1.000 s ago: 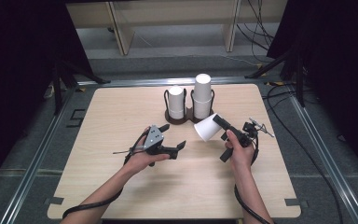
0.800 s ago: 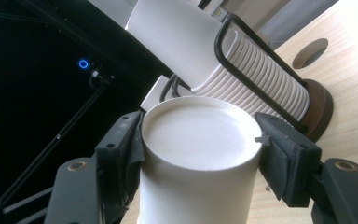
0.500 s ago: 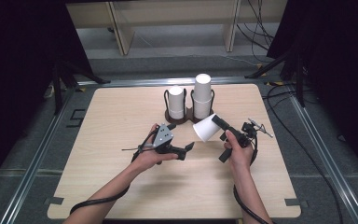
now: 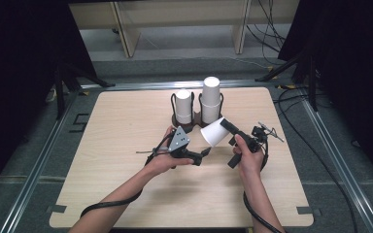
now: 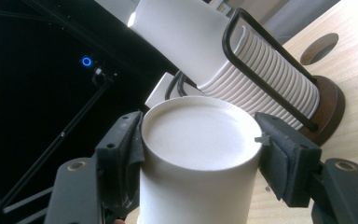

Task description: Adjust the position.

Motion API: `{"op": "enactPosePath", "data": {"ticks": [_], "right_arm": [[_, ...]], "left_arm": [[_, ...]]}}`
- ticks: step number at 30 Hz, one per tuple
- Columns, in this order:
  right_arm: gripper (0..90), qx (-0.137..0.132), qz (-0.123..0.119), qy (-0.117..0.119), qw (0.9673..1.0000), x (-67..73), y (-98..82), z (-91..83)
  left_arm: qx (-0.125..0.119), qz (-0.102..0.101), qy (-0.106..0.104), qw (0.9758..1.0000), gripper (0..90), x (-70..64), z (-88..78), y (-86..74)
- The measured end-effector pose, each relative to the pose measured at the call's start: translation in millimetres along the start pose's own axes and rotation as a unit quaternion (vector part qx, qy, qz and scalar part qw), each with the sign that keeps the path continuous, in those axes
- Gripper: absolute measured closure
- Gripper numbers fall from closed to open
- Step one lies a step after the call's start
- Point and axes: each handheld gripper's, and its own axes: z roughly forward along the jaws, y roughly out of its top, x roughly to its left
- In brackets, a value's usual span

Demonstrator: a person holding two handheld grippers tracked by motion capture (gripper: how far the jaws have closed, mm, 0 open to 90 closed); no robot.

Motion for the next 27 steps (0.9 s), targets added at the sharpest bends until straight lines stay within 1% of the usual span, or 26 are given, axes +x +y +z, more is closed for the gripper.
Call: {"op": "enactPosePath", "data": {"ticks": [1,2,3,5,6,7,10,14,15,16,17,19,20,21,22,23,26,27], "right_arm": [[35.8,-0.003,-0.012,0.001,0.9999,-1.6,0.2,1.1],[35.8,-0.003,-0.012,0.001,0.9999,-1.6,0.2,1.1],[35.8,0.002,-0.012,-0.003,0.9999,-1.1,0.4,1.0],[35.8,0.0,-0.016,-0.004,0.9999,-1.4,0.5,1.5],[35.8,0.0,-0.016,-0.004,0.9999,-1.4,0.5,1.5],[35.8,0.0,-0.01,0.0,0.9999,-0.9,0.0,2.1],[35.8,-0.002,-0.012,-0.003,0.9999,-0.6,-0.2,2.8],[35.8,0.002,-0.012,0.001,0.9999,-0.3,-0.5,3.7],[35.8,0.006,0.007,-0.001,1.0,2.2,-1.2,3.9],[35.8,0.006,0.007,-0.001,1.0,2.2,-1.2,3.9],[35.8,0.002,-0.01,-0.002,0.9999,0.4,-1.1,4.9],[35.8,0.003,-0.009,0.003,0.9999,0.2,-1.8,5.6],[35.8,0.003,-0.009,0.003,0.9999,0.2,-1.8,5.6],[35.8,0.006,-0.004,-0.001,1.0,1.3,-2.0,5.6],[35.8,0.006,-0.004,-0.001,1.0,1.3,-2.0,5.6],[35.8,0.006,-0.011,-0.001,0.9999,0.4,-1.9,5.7],[35.8,0.006,-0.008,0.001,0.9999,-0.1,-2.5,6.4],[35.8,0.007,-0.01,0.002,0.9999,-0.5,-3.1,6.8]], "left_arm": [[0.001,-0.008,-0.004,1.0,0.0,-0.1,2.2,-0.6],[0.001,-0.008,-0.004,1.0,0.0,-0.1,2.2,-0.6],[0.001,-0.009,-0.004,1.0,0.0,0.4,3.4,-0.8],[-0.001,-0.008,-0.005,1.0,0.0,0.7,4.5,-1.5],[0.004,-0.009,-0.004,0.9999,0.0,1.5,5.1,-2.4],[0.009,-0.01,-0.004,0.9999,0.0,2.3,6.7,-4.6],[0.011,-0.011,-0.004,0.9999,0.0,3.0,8.1,-6.2],[0.017,-0.011,-0.008,0.9998,0.0,3.2,11.0,-8.0],[0.019,-0.009,-0.009,0.9997,0.0,3.5,11.9,-8.2],[0.019,-0.009,-0.008,0.9997,0.0,3.5,12.9,-8.3],[0.015,-0.01,-0.008,0.9998,0.0,3.5,14.1,-8.7],[0.018,-0.011,-0.008,0.9997,0.0,3.6,15.7,-8.4],[0.018,-0.011,-0.008,0.9997,0.0,3.6,15.7,-8.4],[0.016,-0.01,-0.009,0.9998,0.0,3.2,16.9,-8.9],[0.016,-0.01,-0.009,0.9998,0.0,3.2,16.9,-8.9],[0.019,-0.007,-0.01,0.9997,0.0,3.2,17.0,-9.0],[0.018,-0.007,-0.014,0.9997,0.0,2.8,18.6,-10.1],[0.021,-0.005,-0.013,0.9997,0.0,2.6,19.1,-10.0]]}}
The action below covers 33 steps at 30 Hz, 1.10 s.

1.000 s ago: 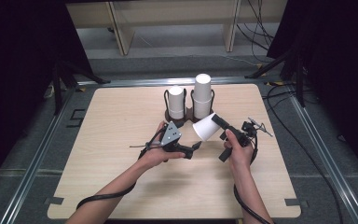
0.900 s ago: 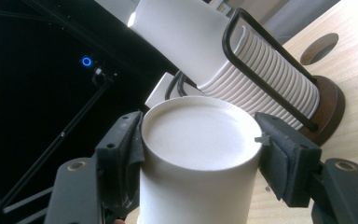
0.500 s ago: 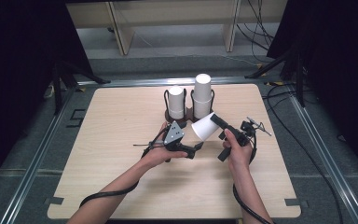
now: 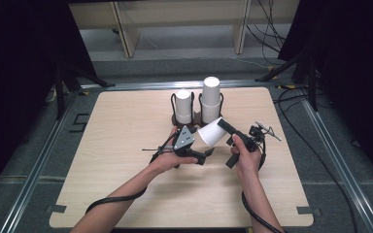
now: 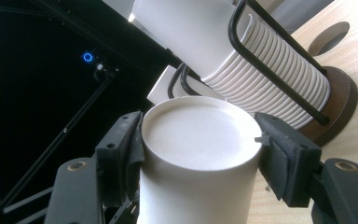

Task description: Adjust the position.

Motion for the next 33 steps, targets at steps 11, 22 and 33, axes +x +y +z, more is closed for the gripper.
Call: {"op": "enactPosePath", "data": {"ticks": [11,22,33], "right_arm": [[35.8,0.006,0.007,0.0,1.0,0.4,-1.8,1.6],[35.8,0.008,0.007,-0.003,0.9999,0.4,-1.6,2.2],[35.8,0.005,0.016,-0.002,0.9999,1.2,-0.7,2.2]], "left_arm": [[0.005,0.002,0.005,1.0,0.0,2.2,3.3,-0.8],[0.011,0.004,0.006,0.9999,0.0,3.9,6.8,-4.4],[0.012,0.004,0.008,0.9999,0.2,4.0,8.8,-6.3]]}}
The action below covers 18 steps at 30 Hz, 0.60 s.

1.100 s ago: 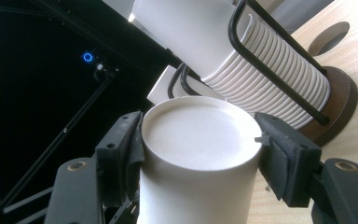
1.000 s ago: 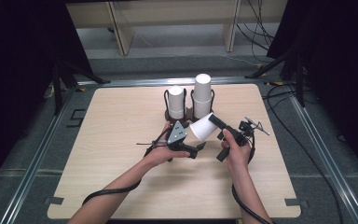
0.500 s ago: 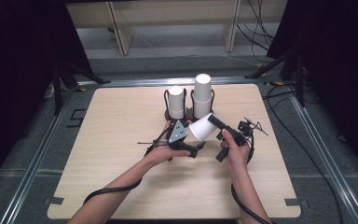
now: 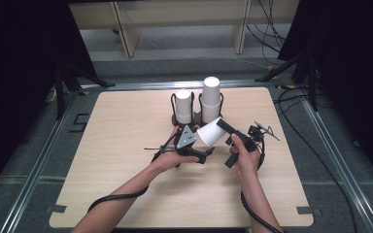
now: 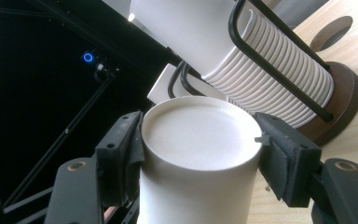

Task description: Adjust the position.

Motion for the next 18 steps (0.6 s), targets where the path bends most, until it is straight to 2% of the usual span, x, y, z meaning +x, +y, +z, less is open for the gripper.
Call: {"op": "enactPosePath", "data": {"ticks": [1,2,4,5,6,8,9,11,12,13,18], "right_arm": [[35.8,0.004,0.014,0.001,0.9999,1.7,0.1,-0.8],[35.8,-0.004,-0.006,-0.001,1.0,-0.8,1.1,-0.1],[35.8,-0.002,0.008,0.0,1.0,0.6,2.5,-1.9],[35.8,-0.002,0.008,0.0,1.0,0.6,2.5,-1.9],[35.8,-0.005,-0.003,-0.001,1.0,-0.7,3.0,-1.6],[35.8,-0.004,-0.002,0.0,1.0,-0.6,2.8,-1.5],[35.8,0.003,0.019,0.005,0.9998,0.9,2.1,-2.0],[35.8,0.004,0.02,0.0,0.9998,0.7,1.2,-1.4],[35.8,0.004,0.02,0.0,0.9998,0.7,1.2,-1.4],[35.8,-0.001,0.001,0.0,1.0,-1.4,1.1,-0.4],[35.8,-0.002,0.005,0.006,1.0,-1.3,0.3,-0.2]], "left_arm": [[0.0,0.0,0.0,1.0,0.2,0.0,0.0,-0.1],[0.0,0.0,0.0,1.0,0.2,0.2,0.0,-0.1],[-0.001,-0.001,0.003,1.0,0.4,0.8,-0.2,0.0],[-0.001,-0.001,0.003,1.0,0.5,0.8,-0.2,0.0],[-0.002,-0.001,0.003,1.0,0.5,0.9,-0.3,0.1],[-0.004,-0.001,0.004,1.0,0.9,1.0,-0.2,0.5],[-0.004,0.001,0.004,1.0,0.9,1.3,0.0,1.0],[-0.005,0.001,0.005,1.0,1.1,1.3,0.1,1.2],[-0.005,0.002,0.004,1.0,1.1,1.4,0.1,1.3],[-0.005,0.005,0.003,1.0,1.3,1.7,0.3,1.6],[-0.007,0.004,0.003,1.0,2.9,1.3,0.7,2.1]]}}
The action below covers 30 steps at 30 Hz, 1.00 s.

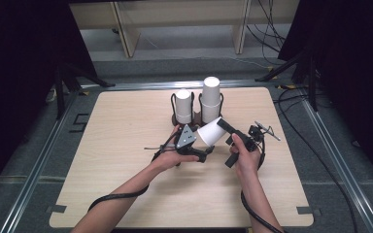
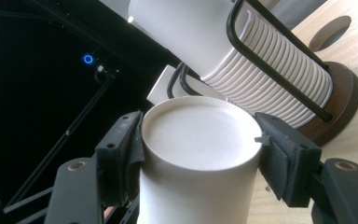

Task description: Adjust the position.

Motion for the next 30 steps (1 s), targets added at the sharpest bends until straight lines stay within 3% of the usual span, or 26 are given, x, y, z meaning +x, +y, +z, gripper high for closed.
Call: {"op": "enactPosePath", "data": {"ticks": [4,5,11,16,20,21,22,23,30], "right_arm": [[35.8,0.003,0.009,0.0,1.0,1.5,0.2,-0.5],[35.9,0.001,-0.001,0.0,1.0,0.3,0.3,0.1],[35.9,0.001,-0.005,-0.005,1.0,-1.0,-0.1,1.2],[35.9,0.008,0.02,-0.004,0.9998,1.5,-1.1,1.1],[35.9,0.006,0.01,-0.004,0.9999,-1.2,-0.2,0.9],[35.9,0.008,0.027,-0.001,0.9996,-0.5,-0.2,0.2],[35.9,0.008,0.027,-0.001,0.9996,-0.5,-0.2,0.2],[35.9,0.003,0.01,-0.008,0.9999,-3.0,0.5,0.7],[35.9,0.002,0.017,-0.005,0.9998,-3.5,0.5,1.4]], "left_arm": [[-0.004,-0.002,0.002,1.0,4.5,0.1,0.6,0.4],[-0.004,-0.002,0.002,1.0,4.9,0.3,0.9,0.5],[-0.003,0.001,0.004,1.0,7.9,-0.7,1.1,0.5],[-0.005,0.004,0.004,1.0,9.3,-0.9,1.1,1.3],[-0.007,0.005,0.005,1.0,10.1,-0.7,0.5,0.8],[-0.008,0.003,0.007,0.9999,10.2,-0.5,0.4,0.6],[-0.009,0.001,0.008,0.9999,10.2,-0.3,0.4,0.4],[-0.01,-0.001,0.008,0.9999,10.4,-0.4,0.3,0.2],[-0.012,0.001,0.01,0.9999,12.0,-0.5,0.7,0.5]]}}
